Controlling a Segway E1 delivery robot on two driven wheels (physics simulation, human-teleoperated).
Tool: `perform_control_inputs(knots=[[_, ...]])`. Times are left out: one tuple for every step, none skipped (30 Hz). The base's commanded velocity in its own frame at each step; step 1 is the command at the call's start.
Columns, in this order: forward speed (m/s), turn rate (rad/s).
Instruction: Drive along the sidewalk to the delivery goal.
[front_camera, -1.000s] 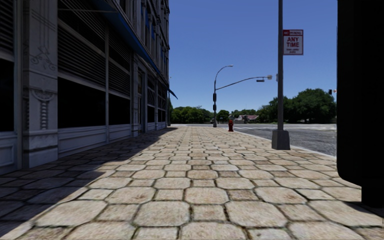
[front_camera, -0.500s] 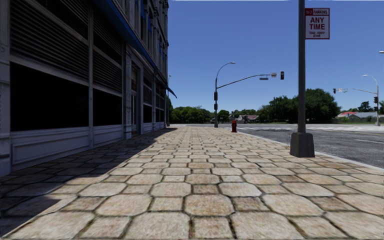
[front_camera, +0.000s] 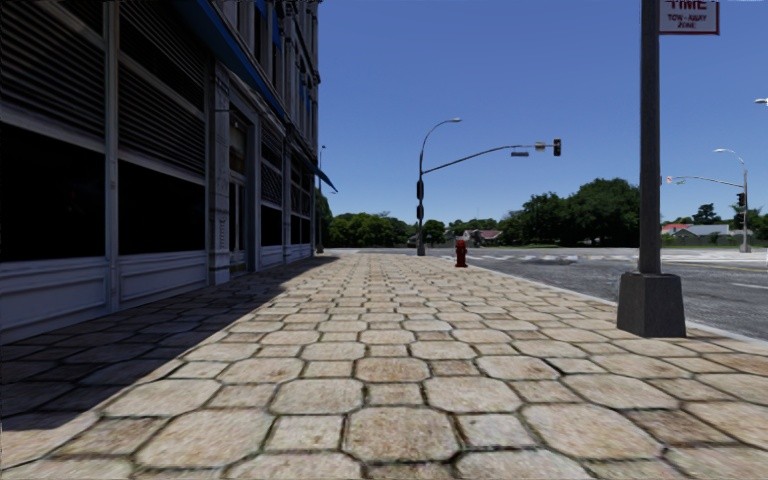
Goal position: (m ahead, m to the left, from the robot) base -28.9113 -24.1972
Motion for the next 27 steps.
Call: perform_control_inputs(knots=[[2.00, -0.23], [2.00, -0.23], [2.00, -0.23], [2.00, -0.23], [2.00, -0.12], [2.00, -0.12], [2.00, 0.00], [2.00, 0.00], [2.00, 0.00], [2.00, 0.00], [2.00, 0.00], [2.00, 0.00], [2.00, 0.00], [2.00, 0.00], [2.00, 0.00], [2.00, 0.00], [2.00, 0.00], [2.00, 0.00], [2.00, 0.00], [2.00, 0.00], [2.00, 0.00], [2.00, 0.00], [2.00, 0.00], [2.00, 0.00], [2.00, 0.00], [2.00, 0.00], [2.00, 0.00]])
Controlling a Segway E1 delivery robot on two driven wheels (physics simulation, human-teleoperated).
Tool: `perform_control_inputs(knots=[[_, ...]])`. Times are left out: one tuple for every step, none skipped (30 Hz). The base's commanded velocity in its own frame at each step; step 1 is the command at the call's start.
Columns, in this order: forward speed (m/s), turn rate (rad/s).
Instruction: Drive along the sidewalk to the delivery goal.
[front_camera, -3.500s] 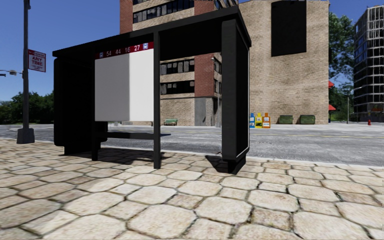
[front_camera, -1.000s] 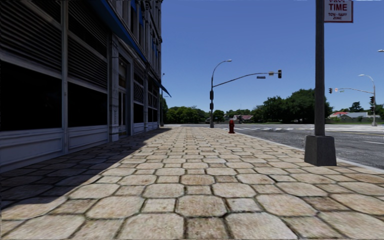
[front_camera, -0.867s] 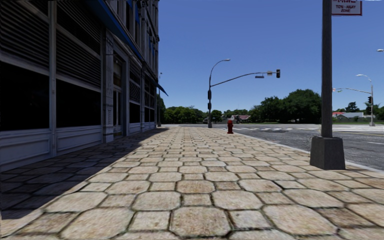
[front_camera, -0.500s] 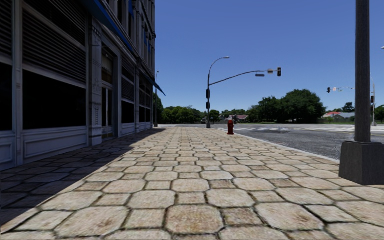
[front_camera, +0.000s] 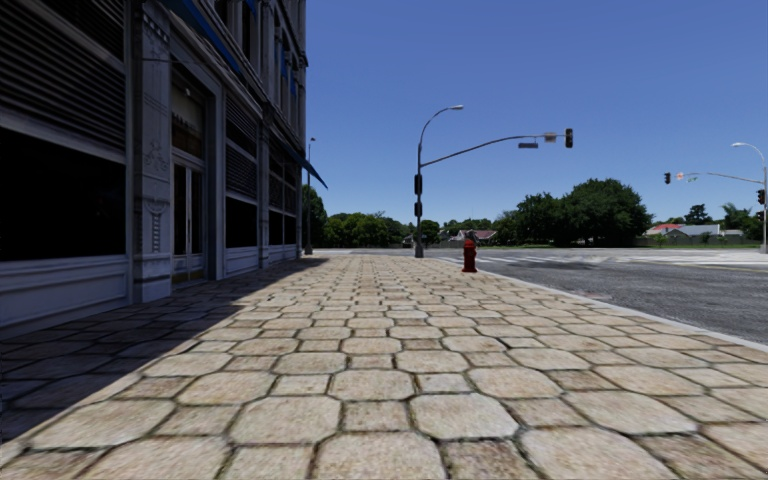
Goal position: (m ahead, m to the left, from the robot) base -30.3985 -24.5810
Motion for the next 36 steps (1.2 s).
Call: perform_control_inputs(knots=[[2.00, 0.00], [2.00, 0.00], [2.00, 0.00], [2.00, 0.00], [2.00, 0.00], [2.00, 0.00], [2.00, 0.00], [2.00, 0.00], [2.00, 0.00], [2.00, 0.00], [2.00, 0.00], [2.00, 0.00], [2.00, 0.00], [2.00, 0.00], [2.00, 0.00], [2.00, 0.00], [2.00, 0.00], [2.00, 0.00], [2.00, 0.00], [2.00, 0.00], [2.00, 0.00], [2.00, 0.00], [2.00, 0.00], [2.00, 0.00], [2.00, 0.00], [2.00, 0.00], [2.00, 0.00], [2.00, 0.00], [2.00, 0.00], [2.00, 0.00], [2.00, 0.00], [2.00, 0.00], [2.00, 0.00], [2.00, 0.00], [2.00, 0.00], [2.00, 0.00]])
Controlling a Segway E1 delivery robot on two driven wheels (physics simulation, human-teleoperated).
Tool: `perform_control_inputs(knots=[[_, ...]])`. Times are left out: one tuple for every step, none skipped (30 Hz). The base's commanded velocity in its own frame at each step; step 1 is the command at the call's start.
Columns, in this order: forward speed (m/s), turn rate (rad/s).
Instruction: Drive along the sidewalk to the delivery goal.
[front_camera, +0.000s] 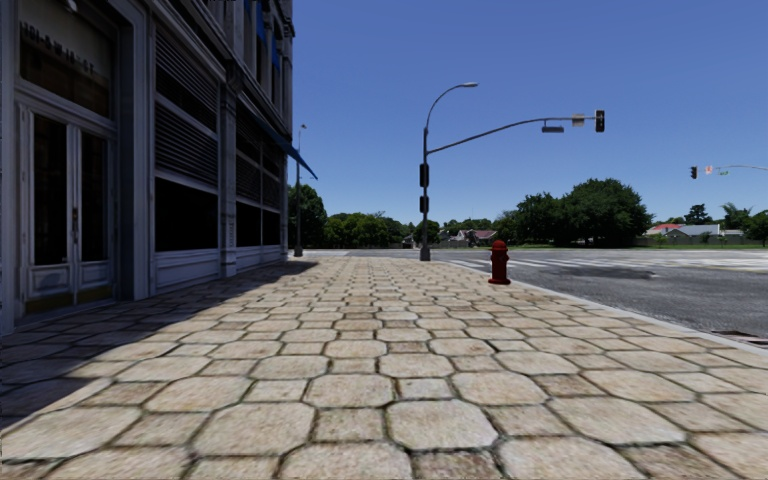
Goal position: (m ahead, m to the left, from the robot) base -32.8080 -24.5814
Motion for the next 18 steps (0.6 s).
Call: perform_control_inputs(knots=[[2.00, 0.00], [2.00, 0.00], [2.00, 0.00], [2.00, 0.00], [2.00, 0.00], [2.00, 0.00], [2.00, 0.00], [2.00, 0.00], [2.00, 0.00], [2.00, 0.00], [2.00, 0.00], [2.00, 0.00], [2.00, 0.00], [2.00, 0.00], [2.00, 0.00], [2.00, 0.00], [2.00, 0.00], [2.00, 0.00]])
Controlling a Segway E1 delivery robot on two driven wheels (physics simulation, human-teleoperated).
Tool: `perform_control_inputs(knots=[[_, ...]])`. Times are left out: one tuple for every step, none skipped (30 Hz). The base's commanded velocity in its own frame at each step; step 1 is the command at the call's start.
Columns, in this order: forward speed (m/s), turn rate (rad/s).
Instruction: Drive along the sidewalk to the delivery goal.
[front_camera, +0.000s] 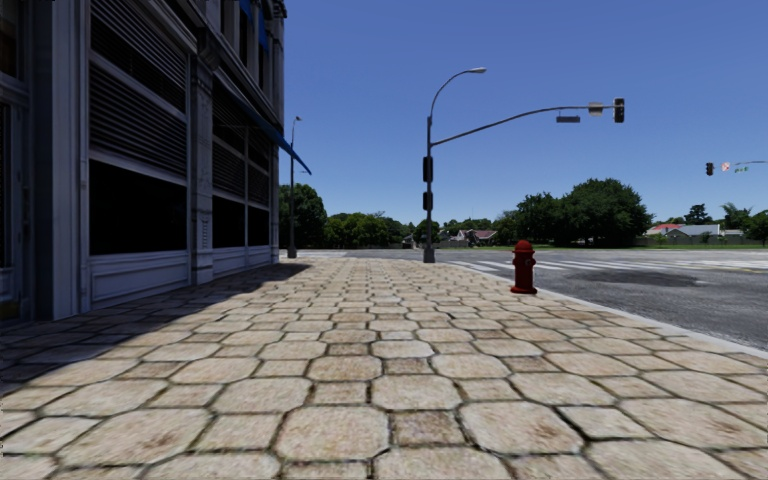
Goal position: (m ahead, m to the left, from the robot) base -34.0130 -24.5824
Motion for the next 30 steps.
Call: perform_control_inputs(knots=[[2.00, 0.00], [2.00, 0.00], [2.00, 0.00], [2.00, 0.00], [2.00, 0.00], [2.00, 0.00], [2.00, 0.00], [2.00, 0.00], [2.00, 0.00], [2.00, 0.00], [2.00, 0.00], [2.00, 0.00], [2.00, 0.00], [2.00, 0.00], [2.00, 0.00], [2.00, 0.00], [2.00, 0.00], [2.00, 0.00], [2.00, 0.00], [2.00, 0.00], [2.00, 0.00], [2.00, 0.00], [2.00, 0.00], [2.00, 0.00], [2.00, 0.00], [2.00, 0.00], [2.00, 0.00], [2.00, 0.00], [2.00, 0.00], [2.00, 0.00]])
